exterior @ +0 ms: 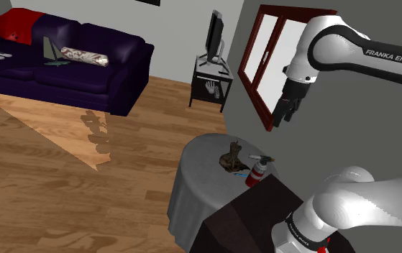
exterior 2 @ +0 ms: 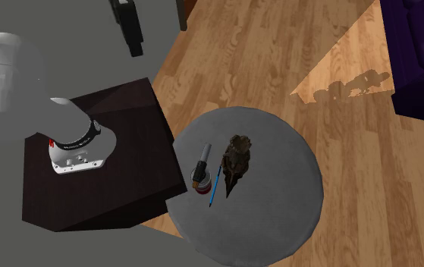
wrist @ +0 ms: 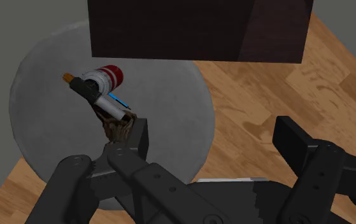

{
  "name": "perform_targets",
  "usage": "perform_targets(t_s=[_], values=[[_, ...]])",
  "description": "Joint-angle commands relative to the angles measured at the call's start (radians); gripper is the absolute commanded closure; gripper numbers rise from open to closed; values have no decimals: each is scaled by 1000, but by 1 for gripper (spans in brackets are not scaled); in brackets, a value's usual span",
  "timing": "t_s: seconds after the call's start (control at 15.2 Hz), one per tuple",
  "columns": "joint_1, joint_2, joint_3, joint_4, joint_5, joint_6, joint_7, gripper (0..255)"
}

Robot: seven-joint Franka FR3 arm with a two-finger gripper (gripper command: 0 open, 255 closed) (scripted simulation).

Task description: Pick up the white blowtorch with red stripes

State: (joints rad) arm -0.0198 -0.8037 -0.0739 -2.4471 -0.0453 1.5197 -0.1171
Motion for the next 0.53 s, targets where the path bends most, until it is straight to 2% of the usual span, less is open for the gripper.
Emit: perform_targets(t_s=[0.0, 0.46], values=[[0, 0, 0, 0, 0, 0, 0, 0], [-22, -73, -152, -214, -129, 192, -231, 0]])
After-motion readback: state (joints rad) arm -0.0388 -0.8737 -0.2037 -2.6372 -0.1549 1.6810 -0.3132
